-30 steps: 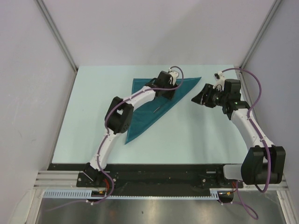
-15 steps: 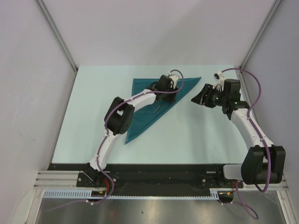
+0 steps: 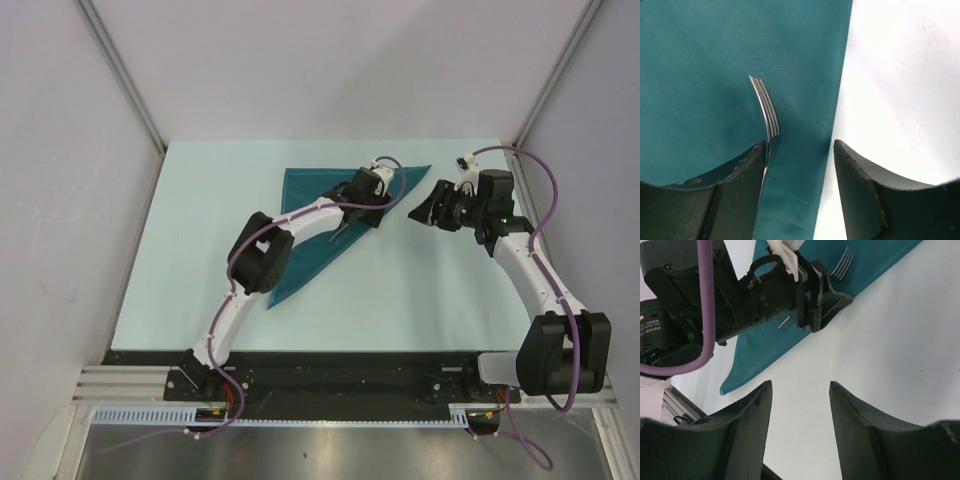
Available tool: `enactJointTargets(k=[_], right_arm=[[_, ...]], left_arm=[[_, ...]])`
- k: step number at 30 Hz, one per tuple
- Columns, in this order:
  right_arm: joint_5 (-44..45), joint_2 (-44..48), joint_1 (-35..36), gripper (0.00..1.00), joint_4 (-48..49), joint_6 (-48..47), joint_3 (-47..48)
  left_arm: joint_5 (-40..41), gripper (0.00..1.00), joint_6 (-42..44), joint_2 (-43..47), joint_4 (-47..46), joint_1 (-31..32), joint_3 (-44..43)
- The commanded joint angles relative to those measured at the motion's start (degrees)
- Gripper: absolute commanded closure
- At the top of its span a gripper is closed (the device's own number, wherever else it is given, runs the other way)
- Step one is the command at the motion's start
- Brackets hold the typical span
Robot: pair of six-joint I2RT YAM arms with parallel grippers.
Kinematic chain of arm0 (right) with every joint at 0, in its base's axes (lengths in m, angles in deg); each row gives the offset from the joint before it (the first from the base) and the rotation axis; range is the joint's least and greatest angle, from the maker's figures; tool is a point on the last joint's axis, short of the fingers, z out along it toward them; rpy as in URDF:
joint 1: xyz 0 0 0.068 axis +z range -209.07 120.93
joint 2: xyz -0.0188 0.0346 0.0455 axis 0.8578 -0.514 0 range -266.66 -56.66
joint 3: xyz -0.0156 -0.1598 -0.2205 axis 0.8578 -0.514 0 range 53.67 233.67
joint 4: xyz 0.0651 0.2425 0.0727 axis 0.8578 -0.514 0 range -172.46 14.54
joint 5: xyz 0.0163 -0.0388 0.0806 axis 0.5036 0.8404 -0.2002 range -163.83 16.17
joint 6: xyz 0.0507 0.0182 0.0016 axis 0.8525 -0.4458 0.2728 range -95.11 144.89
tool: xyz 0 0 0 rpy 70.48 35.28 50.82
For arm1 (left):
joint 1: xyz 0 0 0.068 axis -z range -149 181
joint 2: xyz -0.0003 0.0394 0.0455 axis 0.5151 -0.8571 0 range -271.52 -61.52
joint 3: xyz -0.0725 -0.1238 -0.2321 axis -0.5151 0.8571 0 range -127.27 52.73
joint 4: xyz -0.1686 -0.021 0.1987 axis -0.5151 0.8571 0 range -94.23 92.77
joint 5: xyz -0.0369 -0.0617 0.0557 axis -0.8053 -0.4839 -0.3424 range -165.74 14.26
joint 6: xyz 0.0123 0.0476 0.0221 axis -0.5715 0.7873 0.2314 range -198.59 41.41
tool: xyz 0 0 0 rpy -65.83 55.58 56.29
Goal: Fold the napkin, place the utensils inside, and roll it up
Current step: Place the utensil onto the napkin
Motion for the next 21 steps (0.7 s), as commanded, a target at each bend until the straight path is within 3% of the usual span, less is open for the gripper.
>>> enactJointTargets(k=[1,12,21], right_arm=[[-0.38,0.03,0.53,0.45,-0.73,-1.19,0.38],[-0.2,-0.32,1.15,0.45,-0.91,-1.36,0.12],[0.5,-0.05,1.94,0.46,-1.61,-1.54,-0.15]], left_arm=[[5.41,0.39,0.02,4.9,-1.06,1.81,0.57],[9.21,0.4,-1.21,5.78,-1.58,3.92,1.36],[14.13,0.53,2.74,4.55,-3.08,4.01,0.48]])
